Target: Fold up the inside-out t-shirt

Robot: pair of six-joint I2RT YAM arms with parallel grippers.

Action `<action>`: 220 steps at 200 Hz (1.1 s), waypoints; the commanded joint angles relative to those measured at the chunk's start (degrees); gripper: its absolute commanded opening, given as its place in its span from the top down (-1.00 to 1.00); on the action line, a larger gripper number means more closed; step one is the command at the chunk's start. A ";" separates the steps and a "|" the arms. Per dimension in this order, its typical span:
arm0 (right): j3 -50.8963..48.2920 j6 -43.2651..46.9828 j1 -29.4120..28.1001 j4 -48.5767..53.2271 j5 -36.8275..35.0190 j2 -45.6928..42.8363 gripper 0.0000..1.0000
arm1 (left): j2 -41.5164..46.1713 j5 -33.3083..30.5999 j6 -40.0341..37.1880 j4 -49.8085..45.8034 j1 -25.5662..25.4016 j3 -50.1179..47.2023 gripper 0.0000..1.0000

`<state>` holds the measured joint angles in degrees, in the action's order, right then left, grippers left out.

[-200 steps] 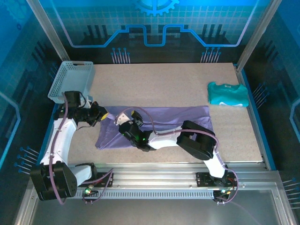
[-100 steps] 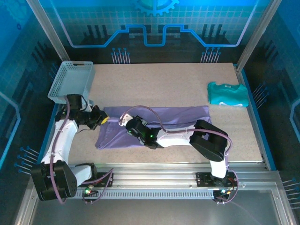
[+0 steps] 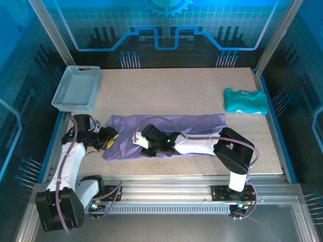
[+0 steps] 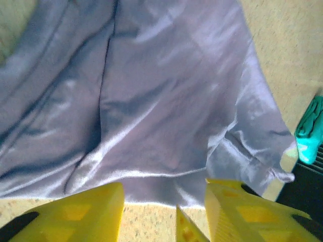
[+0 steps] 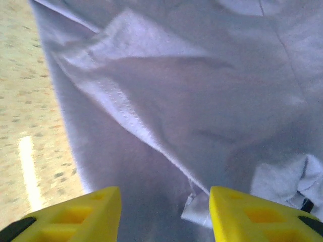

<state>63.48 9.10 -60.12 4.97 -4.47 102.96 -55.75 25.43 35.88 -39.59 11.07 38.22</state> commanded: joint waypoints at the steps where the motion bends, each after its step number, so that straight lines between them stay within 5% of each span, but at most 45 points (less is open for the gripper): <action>1: -0.64 -4.48 4.89 1.08 13.55 -4.85 -0.03 | 0.71 -4.67 1.65 5.74 -0.87 1.18 0.00; 49: 0.76 -22.11 10.93 -1.54 15.63 1.02 0.02 | -9.73 -9.95 8.15 24.25 -12.53 0.54 -0.01; 129: 1.38 -35.07 12.23 0.57 20.45 7.95 0.01 | -29.28 -10.03 7.37 36.13 -13.27 0.40 0.01; 183: 2.09 -34.54 12.41 1.24 21.92 7.08 0.71 | -32.25 -12.33 5.98 36.83 -13.18 -1.50 0.02; 220: 1.95 -33.82 12.39 4.17 23.18 4.49 0.86 | -33.44 -13.55 4.90 36.57 -13.09 -2.00 0.02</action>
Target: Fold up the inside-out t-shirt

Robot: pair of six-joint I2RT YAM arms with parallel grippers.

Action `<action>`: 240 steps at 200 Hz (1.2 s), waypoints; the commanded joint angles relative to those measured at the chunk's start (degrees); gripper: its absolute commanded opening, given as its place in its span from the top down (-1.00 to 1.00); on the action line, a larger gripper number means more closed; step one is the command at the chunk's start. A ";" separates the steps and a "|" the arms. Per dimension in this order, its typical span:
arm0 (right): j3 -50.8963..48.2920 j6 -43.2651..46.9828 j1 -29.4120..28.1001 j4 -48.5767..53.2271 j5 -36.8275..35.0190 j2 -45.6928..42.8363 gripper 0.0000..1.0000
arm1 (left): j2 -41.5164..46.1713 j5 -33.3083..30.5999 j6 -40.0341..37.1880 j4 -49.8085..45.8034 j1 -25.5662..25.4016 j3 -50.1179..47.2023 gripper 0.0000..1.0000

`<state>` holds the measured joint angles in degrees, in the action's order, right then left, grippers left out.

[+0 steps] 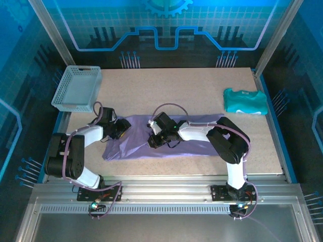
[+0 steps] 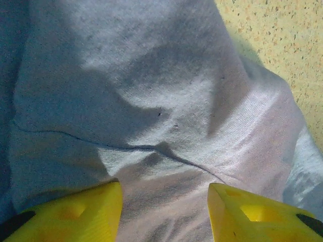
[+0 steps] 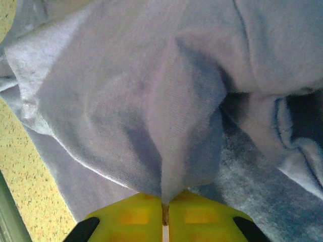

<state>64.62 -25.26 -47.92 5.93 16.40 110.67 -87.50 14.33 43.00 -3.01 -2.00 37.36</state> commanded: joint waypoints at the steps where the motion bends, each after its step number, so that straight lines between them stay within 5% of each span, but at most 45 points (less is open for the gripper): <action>1: 0.79 0.51 0.20 3.30 2.40 -3.25 0.87 | -1.69 -2.50 -2.27 -0.04 -0.02 -1.15 0.02; 80: 3.38 2.44 0.39 16.98 5.33 -6.63 0.84 | -2.76 -5.02 -4.35 -0.86 0.33 -1.46 0.02; 126: 4.89 3.70 1.17 23.08 4.53 -8.43 0.51 | -2.97 -5.63 -5.37 -1.77 0.29 -0.74 0.01; 163: 6.75 4.22 1.00 22.84 1.73 -8.91 0.30 | -2.94 -5.20 -5.47 -2.55 0.33 -0.21 0.01; 240: 14.57 3.94 -0.14 13.41 -0.76 5.04 0.45 | 0.38 -3.21 -5.05 -6.02 0.33 2.71 -0.06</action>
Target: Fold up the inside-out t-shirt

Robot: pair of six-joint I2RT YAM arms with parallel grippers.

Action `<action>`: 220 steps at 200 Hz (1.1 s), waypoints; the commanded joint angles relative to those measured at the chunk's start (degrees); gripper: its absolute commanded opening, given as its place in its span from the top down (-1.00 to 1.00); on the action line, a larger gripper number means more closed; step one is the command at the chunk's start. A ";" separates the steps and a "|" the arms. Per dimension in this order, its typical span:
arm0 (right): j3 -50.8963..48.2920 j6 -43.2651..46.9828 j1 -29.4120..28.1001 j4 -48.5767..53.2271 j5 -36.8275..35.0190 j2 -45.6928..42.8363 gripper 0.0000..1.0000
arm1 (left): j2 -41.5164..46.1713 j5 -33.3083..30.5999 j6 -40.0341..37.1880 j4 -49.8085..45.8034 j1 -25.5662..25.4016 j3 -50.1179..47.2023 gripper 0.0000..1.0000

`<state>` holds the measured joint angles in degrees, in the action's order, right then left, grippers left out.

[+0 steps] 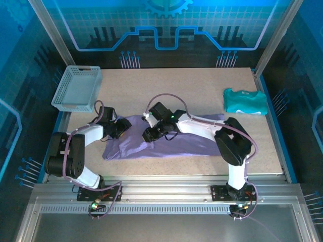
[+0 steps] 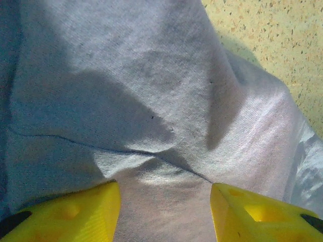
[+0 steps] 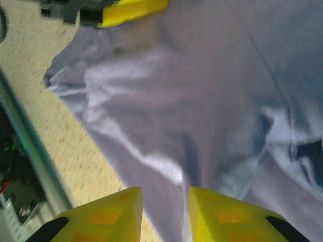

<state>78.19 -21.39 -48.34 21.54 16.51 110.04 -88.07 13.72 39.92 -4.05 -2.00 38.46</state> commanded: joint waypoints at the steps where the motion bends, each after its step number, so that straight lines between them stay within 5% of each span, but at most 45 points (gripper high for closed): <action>1: 1.04 0.00 0.27 -2.24 -0.87 5.82 0.45 | 1.14 -2.62 -2.00 -5.12 0.33 1.66 -0.06; 42: -1.98 -0.16 0.89 -3.19 0.96 7.93 0.47 | 9.28 -8.02 -3.13 -10.71 1.34 4.23 -0.18; 77: -4.31 0.21 1.30 -6.94 4.42 0.93 0.17 | 11.82 -9.63 -4.15 -11.36 8.00 2.02 -0.53; 112: -5.72 0.27 1.47 -8.59 5.86 -3.96 -0.01 | 7.19 -12.68 -8.26 -15.22 8.07 4.80 -0.86; 163: -9.48 -0.91 3.65 -10.31 5.73 -7.10 -0.16 | -1.48 -7.71 -9.03 -15.98 3.95 6.76 -0.91; 220: -14.11 -2.52 6.52 -12.05 6.05 -8.65 -0.16 | 0.05 0.35 -6.08 -11.27 -4.46 2.78 -0.62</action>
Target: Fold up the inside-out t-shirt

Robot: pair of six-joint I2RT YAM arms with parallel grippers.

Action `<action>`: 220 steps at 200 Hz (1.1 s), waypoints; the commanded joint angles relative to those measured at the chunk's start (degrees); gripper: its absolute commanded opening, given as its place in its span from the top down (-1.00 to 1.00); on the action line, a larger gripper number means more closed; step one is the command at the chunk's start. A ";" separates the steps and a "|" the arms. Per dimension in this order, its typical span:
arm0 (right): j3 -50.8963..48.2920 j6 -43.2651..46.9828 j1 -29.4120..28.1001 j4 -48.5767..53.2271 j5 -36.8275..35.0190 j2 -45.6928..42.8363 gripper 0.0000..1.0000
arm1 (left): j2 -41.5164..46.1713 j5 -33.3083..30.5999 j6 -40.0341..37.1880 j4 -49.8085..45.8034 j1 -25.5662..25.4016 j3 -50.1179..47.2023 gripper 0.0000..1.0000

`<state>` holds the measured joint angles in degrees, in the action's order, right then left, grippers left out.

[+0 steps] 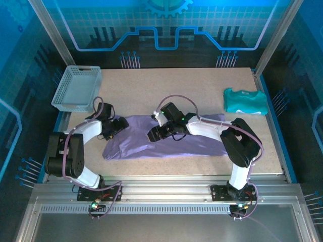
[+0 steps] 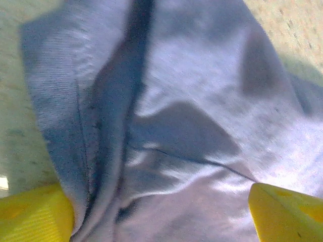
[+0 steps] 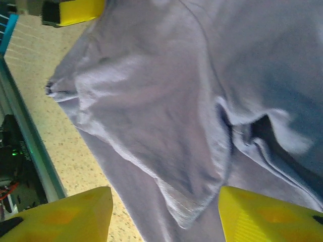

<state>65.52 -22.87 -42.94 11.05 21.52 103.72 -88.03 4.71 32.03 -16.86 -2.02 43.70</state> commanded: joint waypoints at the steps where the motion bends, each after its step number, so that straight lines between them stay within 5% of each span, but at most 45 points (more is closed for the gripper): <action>1: -1.48 -1.03 1.11 -1.56 1.01 -2.31 -0.16 | 0.03 9.40 1.81 1.60 -4.59 -2.52 -0.61; 38: -2.05 -0.68 1.52 -0.94 0.62 -3.02 -0.16 | -1.11 9.47 2.05 2.91 -7.73 -3.82 -0.21; 112: -2.67 -0.47 1.56 0.67 -1.26 -3.81 -0.16 | -1.72 9.15 0.67 6.98 -7.60 -5.48 1.00; 155: -4.67 0.59 2.69 2.61 -3.66 -7.51 -0.16 | 4.22 4.40 1.60 5.35 -5.18 -5.93 1.00; 220: -11.00 2.27 12.52 6.49 -4.48 -18.50 -0.17 | 16.92 -9.66 -3.80 -12.84 5.68 3.99 1.00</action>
<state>56.34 -22.00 -34.11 14.13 18.00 89.21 -75.16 3.46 32.51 -20.51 -0.14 41.80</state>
